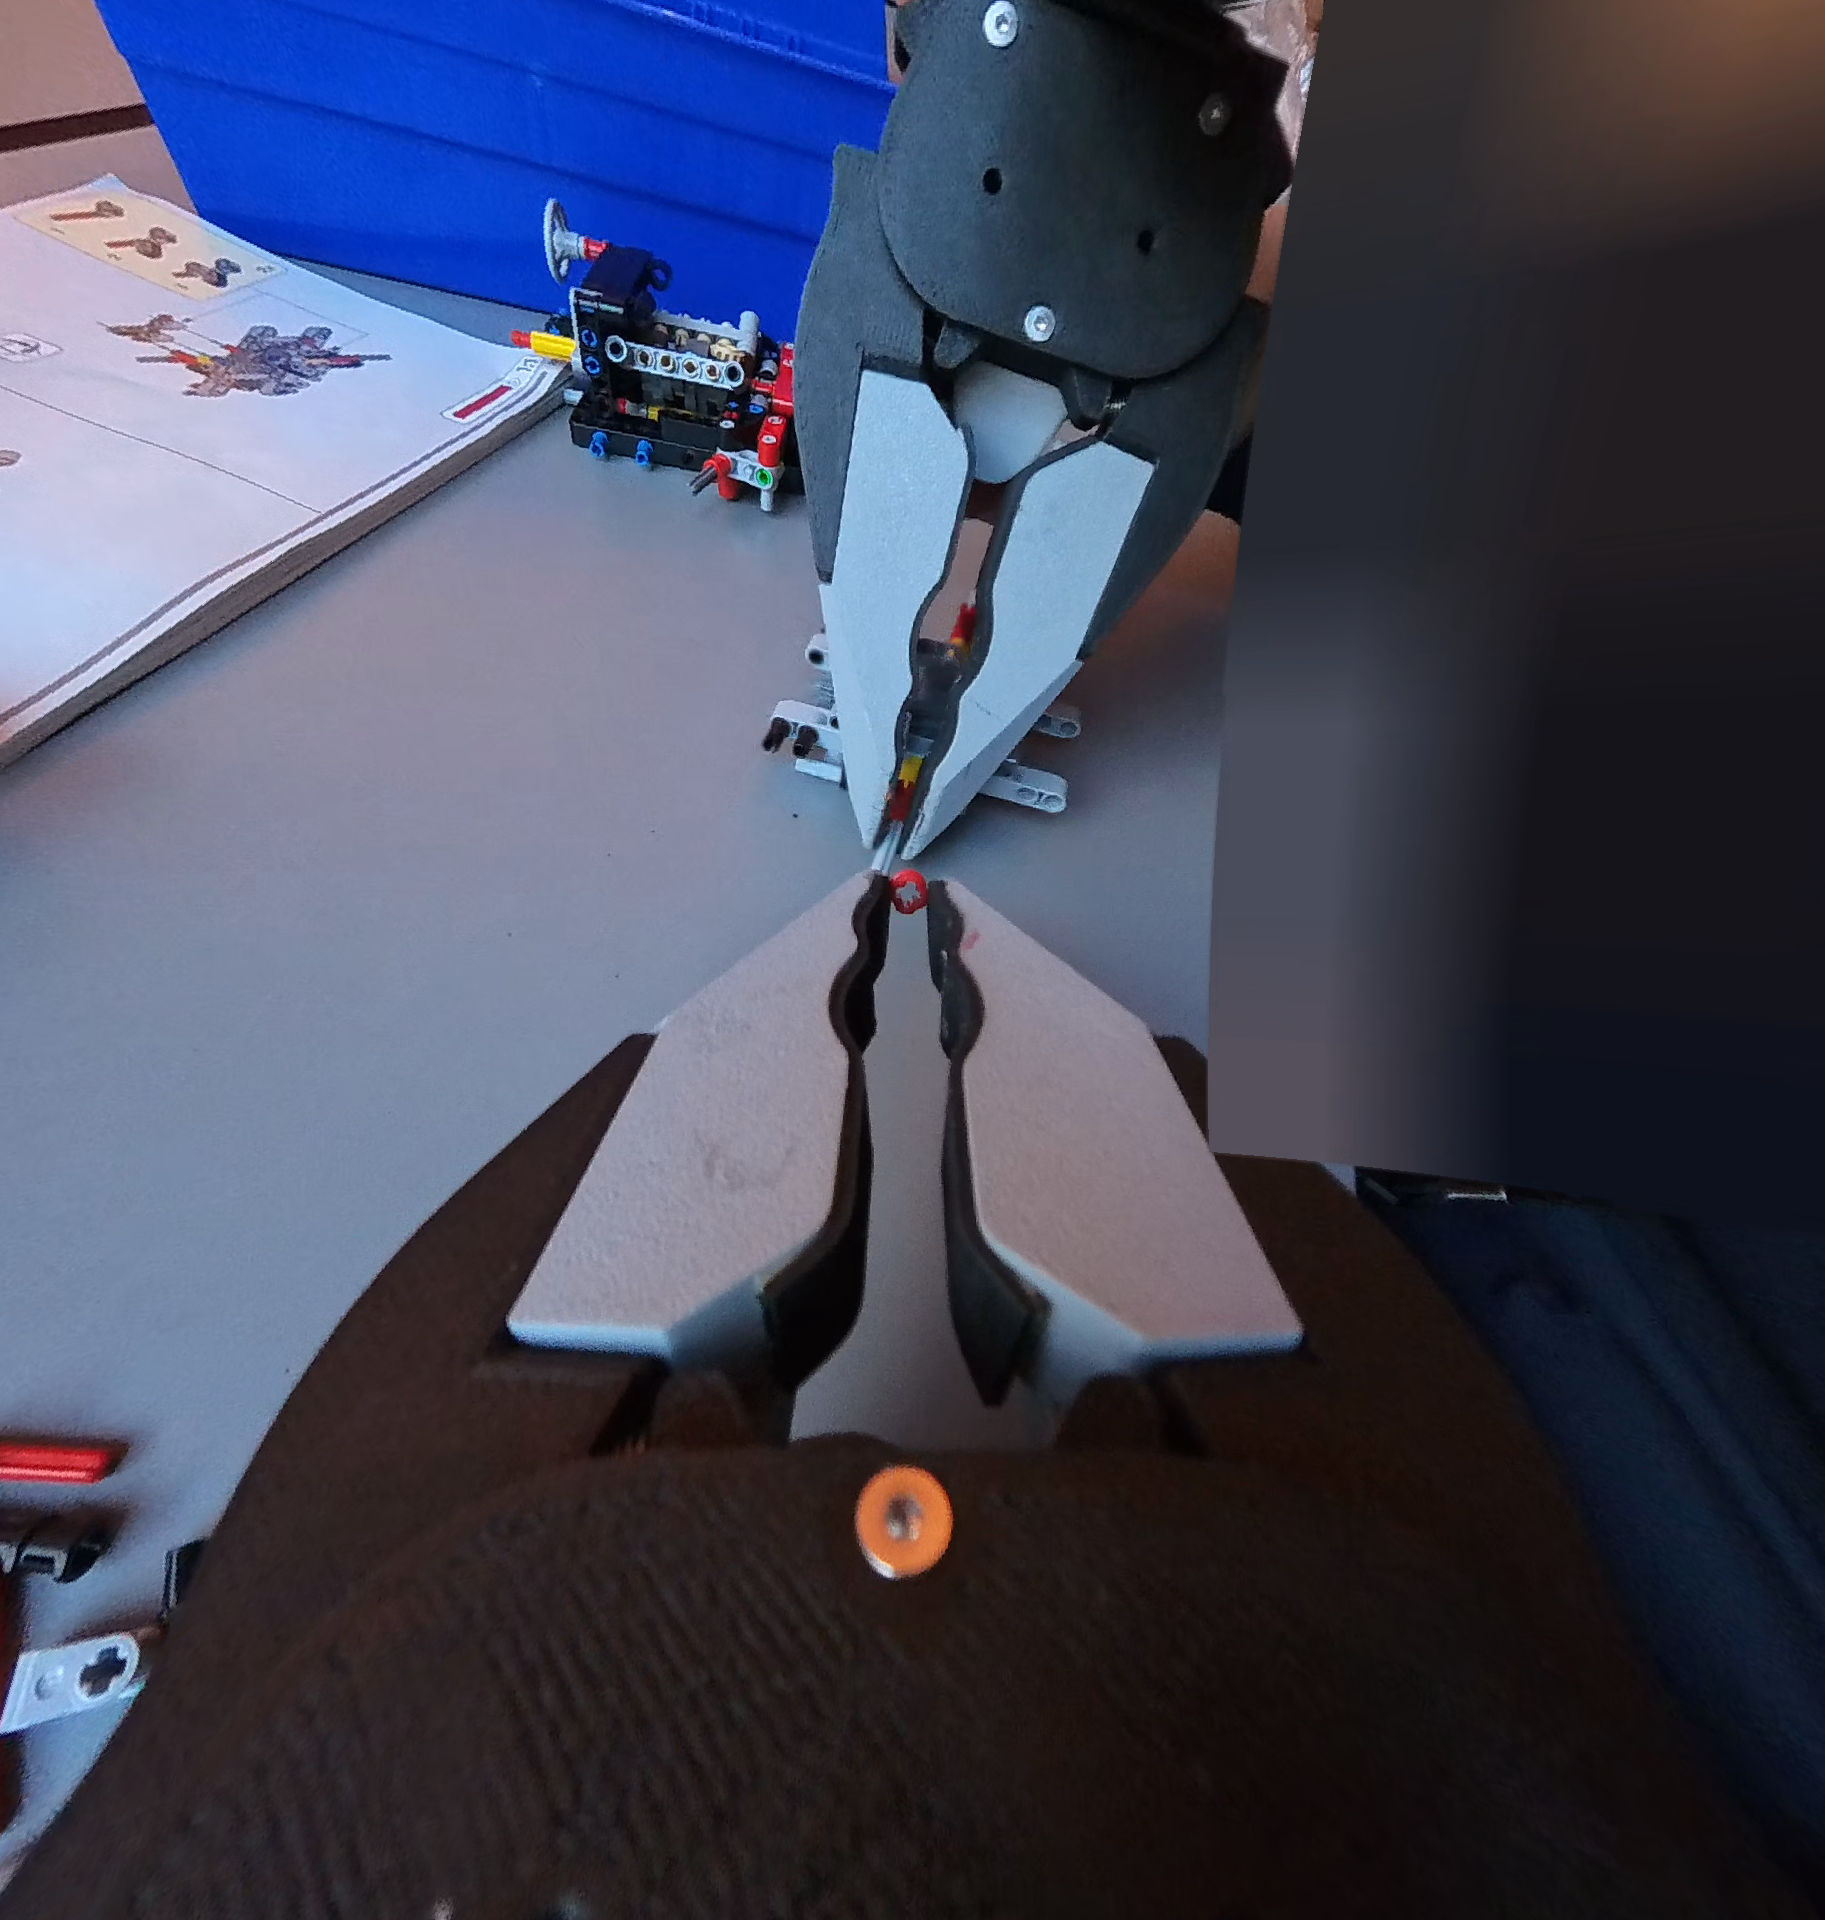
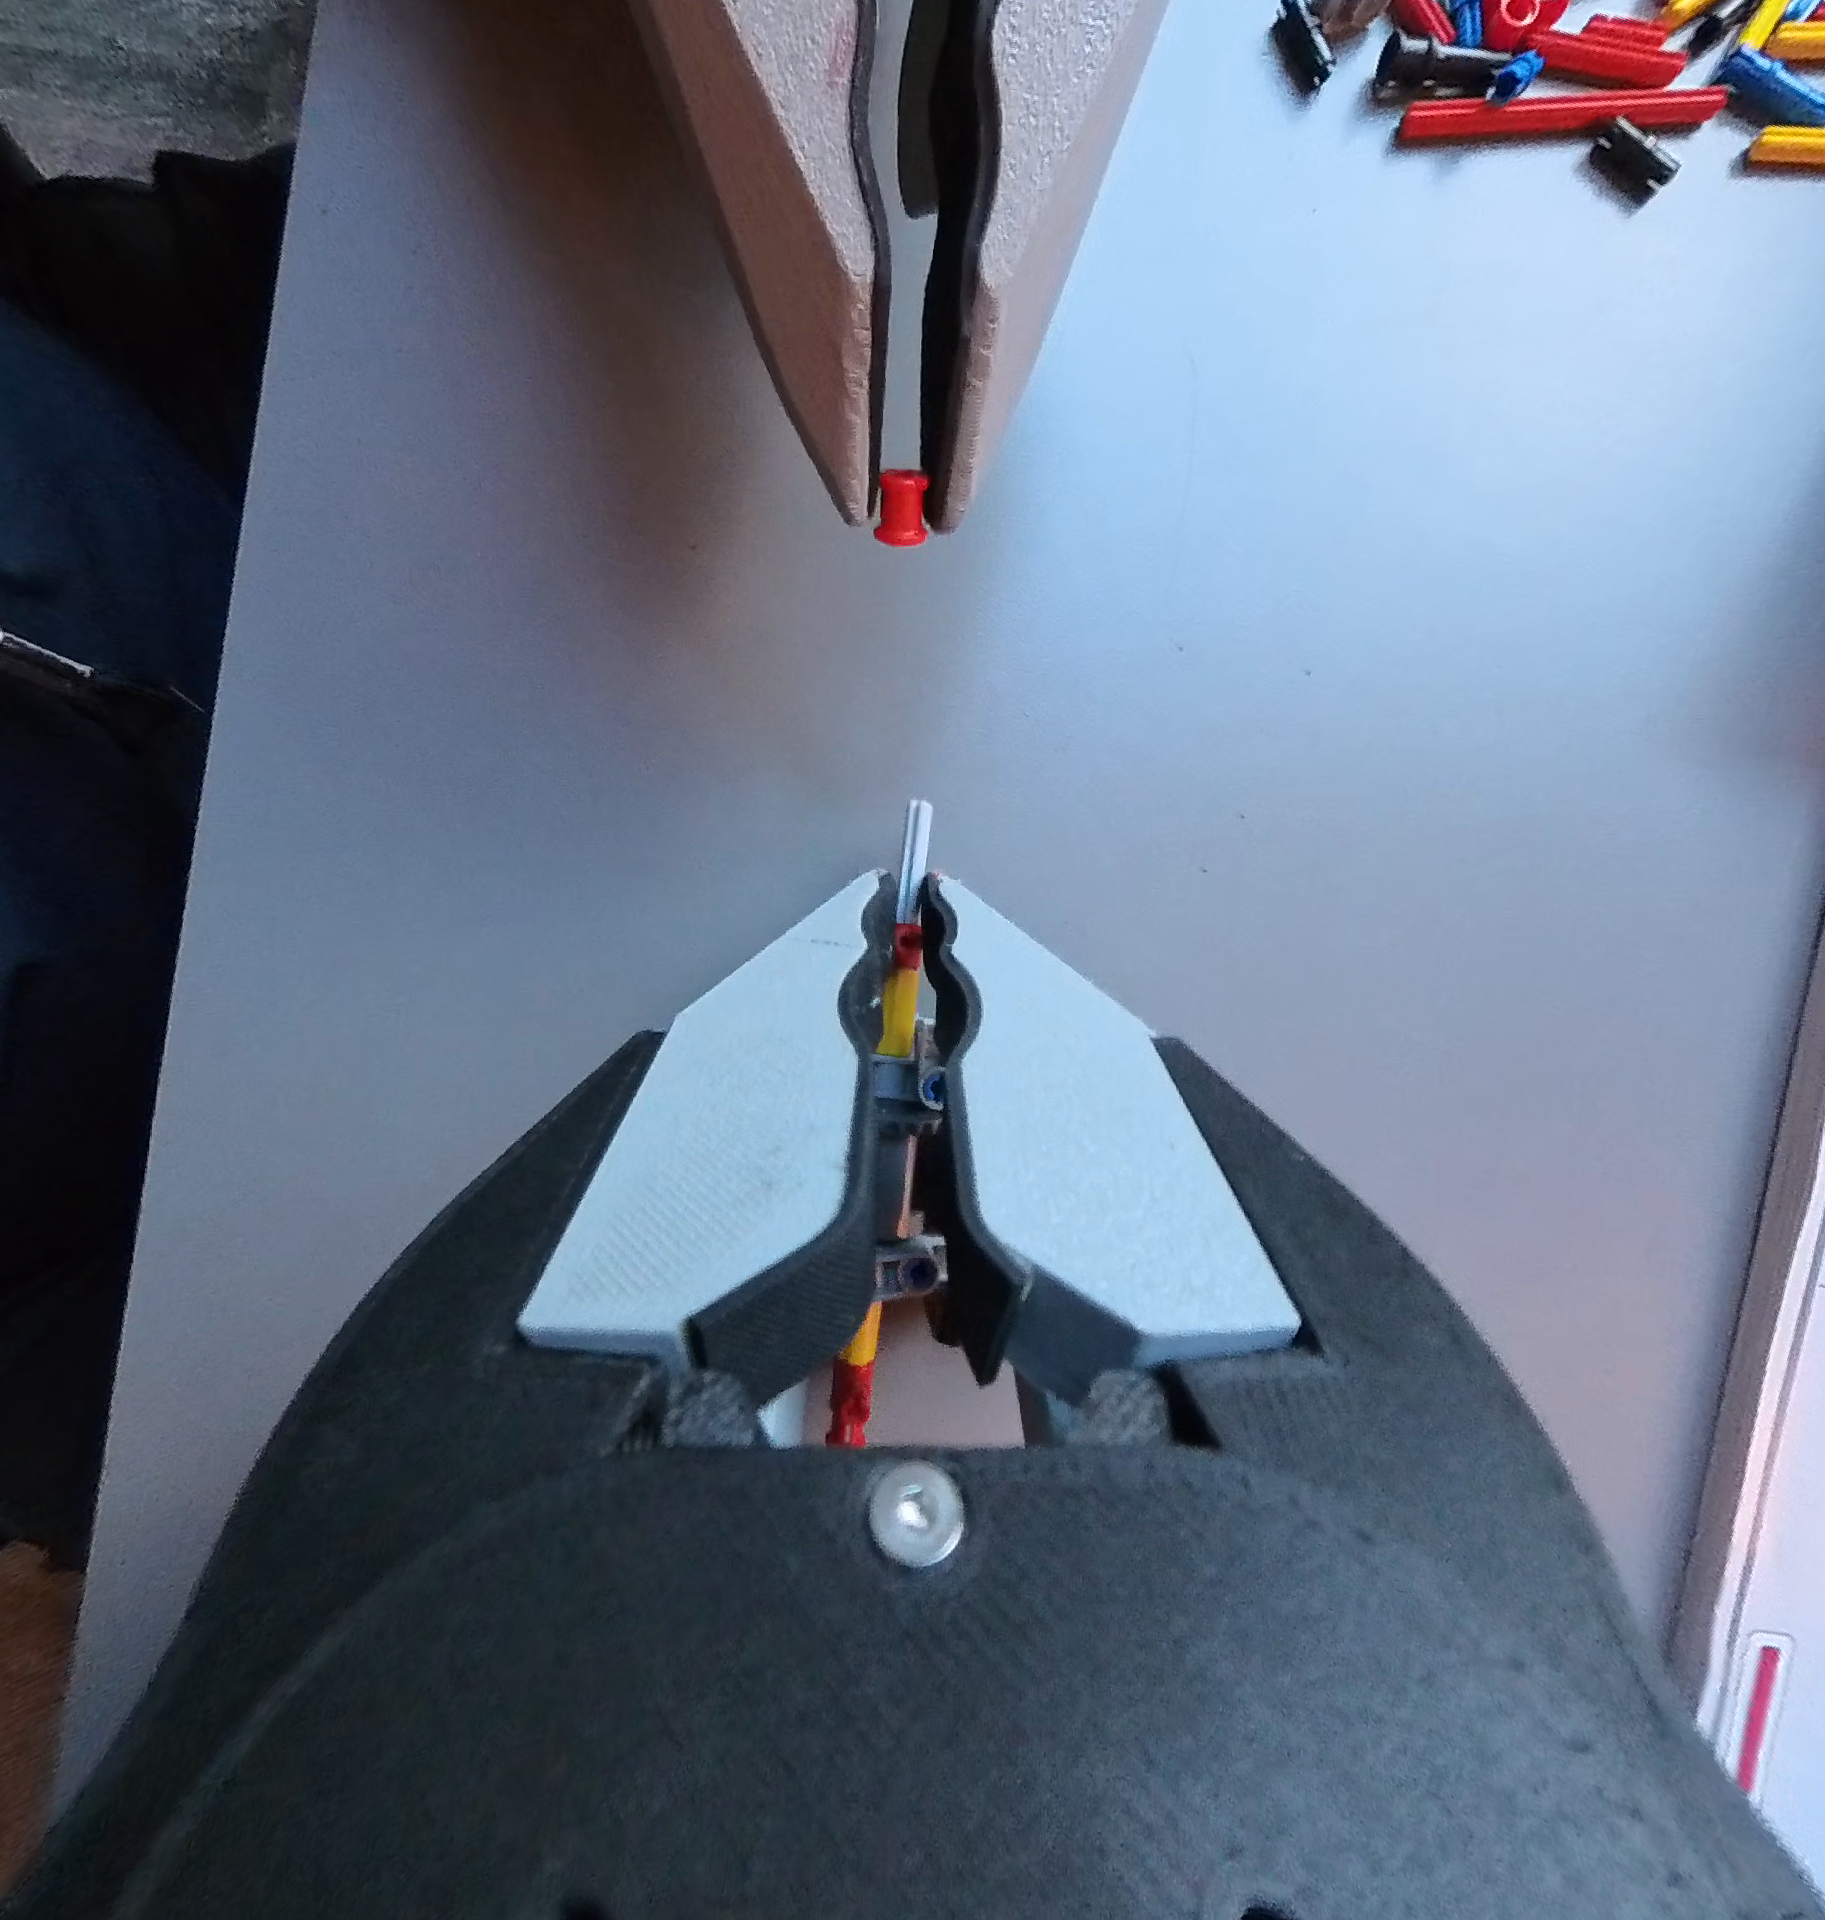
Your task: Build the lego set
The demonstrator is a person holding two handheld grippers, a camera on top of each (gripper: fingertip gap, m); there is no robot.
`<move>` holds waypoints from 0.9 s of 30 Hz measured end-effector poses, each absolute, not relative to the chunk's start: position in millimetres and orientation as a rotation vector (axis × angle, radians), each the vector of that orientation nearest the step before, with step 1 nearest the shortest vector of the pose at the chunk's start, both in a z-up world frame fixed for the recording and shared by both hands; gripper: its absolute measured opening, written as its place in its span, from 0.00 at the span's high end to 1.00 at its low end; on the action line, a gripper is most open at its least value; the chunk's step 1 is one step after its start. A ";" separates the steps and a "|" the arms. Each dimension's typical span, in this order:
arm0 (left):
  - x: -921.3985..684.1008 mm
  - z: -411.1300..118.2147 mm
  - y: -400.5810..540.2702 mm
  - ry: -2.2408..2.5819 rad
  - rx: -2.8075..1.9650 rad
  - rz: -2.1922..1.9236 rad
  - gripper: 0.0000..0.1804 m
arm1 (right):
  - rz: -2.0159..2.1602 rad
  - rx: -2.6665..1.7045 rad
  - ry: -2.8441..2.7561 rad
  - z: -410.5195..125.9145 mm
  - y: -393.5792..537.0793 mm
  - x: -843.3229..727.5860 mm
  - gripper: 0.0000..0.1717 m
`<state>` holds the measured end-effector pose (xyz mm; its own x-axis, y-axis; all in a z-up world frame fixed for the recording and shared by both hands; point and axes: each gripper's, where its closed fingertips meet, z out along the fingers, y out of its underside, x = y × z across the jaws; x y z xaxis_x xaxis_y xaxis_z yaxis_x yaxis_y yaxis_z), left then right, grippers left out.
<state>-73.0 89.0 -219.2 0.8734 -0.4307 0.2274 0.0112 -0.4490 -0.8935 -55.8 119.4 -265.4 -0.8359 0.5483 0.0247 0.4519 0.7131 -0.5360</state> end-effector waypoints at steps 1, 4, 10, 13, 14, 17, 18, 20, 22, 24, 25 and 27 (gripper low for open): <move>-72.9 -219.2 89.0 0.307 -1.983 -0.523 0.98 | 0.778 -0.811 -2.741 -265.7 119.0 -55.2 0.99; -72.7 -219.5 88.9 0.308 -1.986 -0.524 0.97 | 0.741 -0.826 -2.738 -266.1 119.2 -55.4 0.99; -73.5 -207.9 88.2 0.263 -1.912 -0.604 0.97 | 0.902 -0.881 -2.606 -251.3 120.8 -59.9 1.00; -73.0 -196.9 89.6 0.227 -1.838 -0.663 0.98 | 1.135 -0.884 -2.481 -234.1 115.1 -58.9 1.00; -72.6 -194.4 91.0 0.219 -1.820 -0.667 0.98 | 1.201 -0.877 -2.441 -229.6 113.4 -58.6 0.99; -65.5 -189.9 94.6 0.239 -1.787 -0.658 0.98 | 1.323 -0.842 -2.327 -220.9 110.1 -58.3 0.99; -62.8 -188.9 95.7 0.246 -1.779 -0.658 0.98 | 1.341 -0.832 -2.295 -218.3 110.0 -58.3 1.00; -59.9 -184.1 97.4 0.243 -1.744 -0.668 0.98 | 1.387 -0.800 -2.251 -210.7 107.3 -56.1 0.99; -59.6 -180.7 98.8 0.233 -1.719 -0.678 0.98 | 1.431 -0.784 -2.233 -205.6 104.5 -53.4 1.00; -56.9 -176.9 98.4 0.240 -1.689 -0.698 0.98 | 1.466 -0.780 -2.212 -202.7 103.2 -52.5 1.00; -54.9 -175.9 98.0 0.249 -1.682 -0.703 0.98 | 1.481 -0.778 -2.203 -201.2 102.6 -52.3 1.00; -52.3 -176.8 98.3 0.265 -1.687 -0.691 0.98 | 1.503 -0.769 -2.188 -198.9 101.8 -51.9 1.00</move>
